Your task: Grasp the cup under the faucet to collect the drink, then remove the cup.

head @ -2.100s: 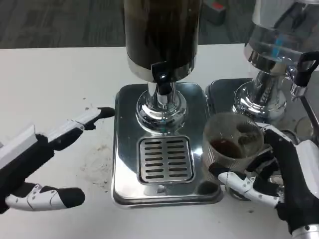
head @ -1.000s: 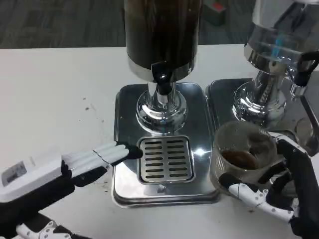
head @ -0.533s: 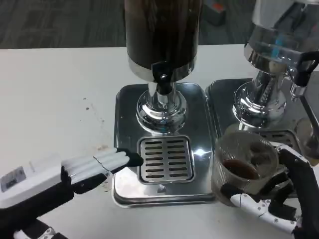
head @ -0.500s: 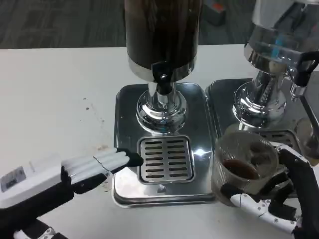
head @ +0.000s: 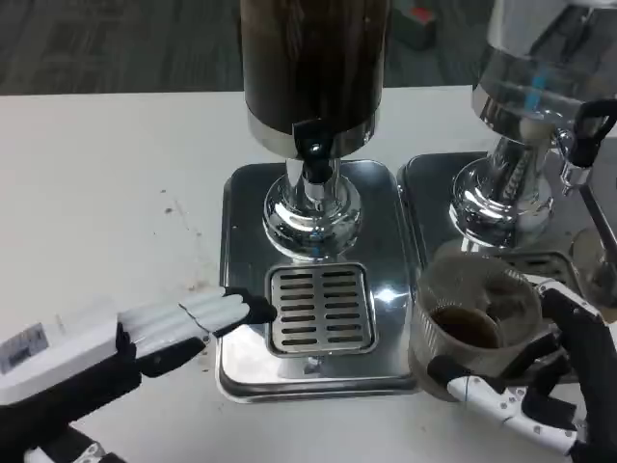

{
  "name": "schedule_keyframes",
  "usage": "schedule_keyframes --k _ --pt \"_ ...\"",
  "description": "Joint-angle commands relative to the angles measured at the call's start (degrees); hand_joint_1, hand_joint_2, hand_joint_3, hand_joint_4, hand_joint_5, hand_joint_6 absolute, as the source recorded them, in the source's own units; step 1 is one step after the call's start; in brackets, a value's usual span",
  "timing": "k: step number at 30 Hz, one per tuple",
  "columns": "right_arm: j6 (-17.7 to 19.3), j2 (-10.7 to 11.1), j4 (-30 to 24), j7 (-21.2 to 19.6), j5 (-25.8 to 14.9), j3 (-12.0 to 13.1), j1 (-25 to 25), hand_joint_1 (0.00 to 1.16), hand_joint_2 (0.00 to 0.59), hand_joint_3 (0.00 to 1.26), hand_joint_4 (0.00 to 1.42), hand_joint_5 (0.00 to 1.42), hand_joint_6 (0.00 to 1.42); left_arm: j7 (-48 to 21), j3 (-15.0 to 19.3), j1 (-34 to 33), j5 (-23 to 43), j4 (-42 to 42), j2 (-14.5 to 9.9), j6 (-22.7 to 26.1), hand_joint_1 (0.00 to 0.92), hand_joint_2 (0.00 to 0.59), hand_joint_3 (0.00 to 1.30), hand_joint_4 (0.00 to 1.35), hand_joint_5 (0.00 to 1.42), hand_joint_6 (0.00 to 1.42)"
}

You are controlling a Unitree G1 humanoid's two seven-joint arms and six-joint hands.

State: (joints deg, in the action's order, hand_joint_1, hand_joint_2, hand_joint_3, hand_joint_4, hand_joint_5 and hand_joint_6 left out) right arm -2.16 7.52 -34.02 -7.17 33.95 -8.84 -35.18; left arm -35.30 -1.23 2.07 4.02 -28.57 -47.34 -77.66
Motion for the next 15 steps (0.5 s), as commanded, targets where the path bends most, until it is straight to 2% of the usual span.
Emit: schedule_keyframes --k 1,15 --pt "2.2 0.0 -1.8 0.0 -0.7 0.1 0.5 0.79 0.220 0.56 0.60 0.77 0.97 1.1 0.0 0.7 -0.1 0.4 -1.1 -0.5 0.000 0.087 0.06 0.00 0.03 0.17" --pt "2.3 0.1 -1.5 0.1 -1.0 0.2 0.8 0.79 0.221 0.56 0.60 0.78 0.98 1.7 0.3 0.8 -0.3 0.4 -1.3 -0.6 0.000 0.082 0.05 0.00 0.02 0.17"
